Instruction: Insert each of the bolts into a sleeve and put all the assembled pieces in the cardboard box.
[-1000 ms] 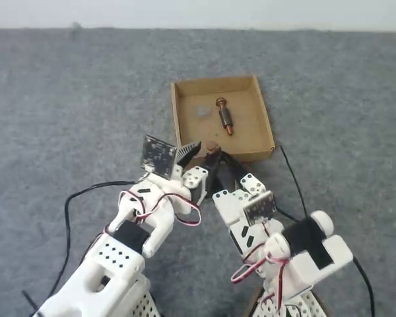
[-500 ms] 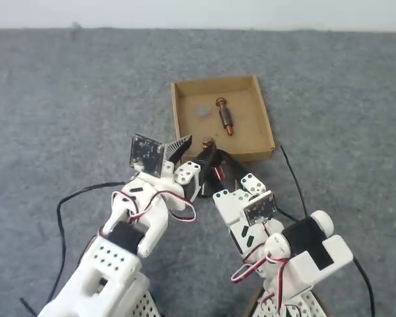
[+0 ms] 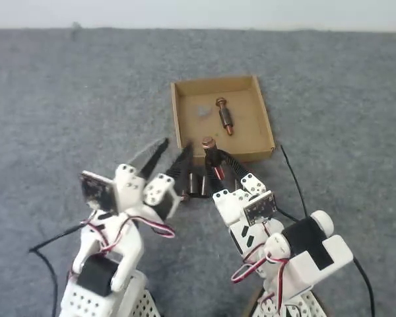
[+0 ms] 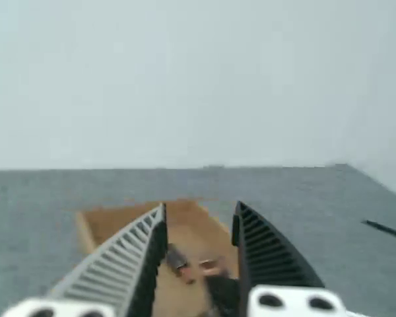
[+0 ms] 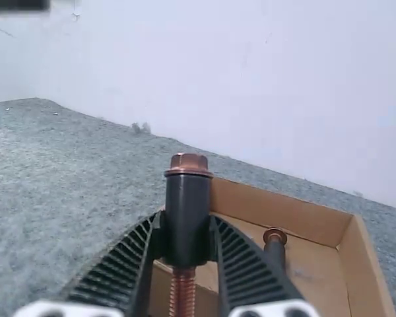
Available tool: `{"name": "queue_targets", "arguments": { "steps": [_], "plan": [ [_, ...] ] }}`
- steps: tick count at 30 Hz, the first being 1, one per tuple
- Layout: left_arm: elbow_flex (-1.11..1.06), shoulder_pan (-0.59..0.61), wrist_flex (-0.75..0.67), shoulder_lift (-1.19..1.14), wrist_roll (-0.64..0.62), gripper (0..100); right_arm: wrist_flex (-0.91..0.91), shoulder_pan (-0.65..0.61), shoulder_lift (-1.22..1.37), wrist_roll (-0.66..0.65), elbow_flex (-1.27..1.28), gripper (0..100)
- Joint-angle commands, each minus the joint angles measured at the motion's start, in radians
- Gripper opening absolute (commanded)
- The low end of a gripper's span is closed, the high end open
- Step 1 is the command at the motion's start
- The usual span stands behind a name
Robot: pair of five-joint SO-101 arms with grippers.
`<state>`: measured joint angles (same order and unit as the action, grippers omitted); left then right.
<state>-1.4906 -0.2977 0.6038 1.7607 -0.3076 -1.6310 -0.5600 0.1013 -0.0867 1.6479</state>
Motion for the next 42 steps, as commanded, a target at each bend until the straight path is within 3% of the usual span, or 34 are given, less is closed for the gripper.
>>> {"name": "queue_targets", "arguments": {
  "steps": [1,5,9,17,20,24,33,42],
  "plan": [
    [-0.035,0.152,0.009,0.038,-0.015,15,0.001,0.018,-0.002,0.0,0.021,0.6],
    [-0.038,0.242,0.012,0.038,-0.017,14,0.001,0.025,0.001,0.0,0.021,0.6],
    [-0.059,0.296,0.012,0.038,-0.017,1,0.001,0.071,-0.007,0.0,0.021,0.6],
    [-0.199,0.436,0.021,0.032,-0.015,1,0.002,0.074,0.001,0.0,0.021,0.6],
    [-0.196,0.477,0.164,0.034,-0.015,1,0.002,0.079,-0.004,0.0,0.023,0.6],
    [-0.196,0.483,0.342,0.032,-0.011,1,-0.005,0.105,-0.008,-0.002,0.025,0.6],
    [-0.196,0.482,0.354,0.028,-0.009,1,0.016,0.124,-0.008,-0.063,-0.037,0.6],
    [-0.196,0.483,0.393,0.026,0.11,1,0.328,0.179,-0.117,-0.064,-0.158,0.6]
  ]
}}
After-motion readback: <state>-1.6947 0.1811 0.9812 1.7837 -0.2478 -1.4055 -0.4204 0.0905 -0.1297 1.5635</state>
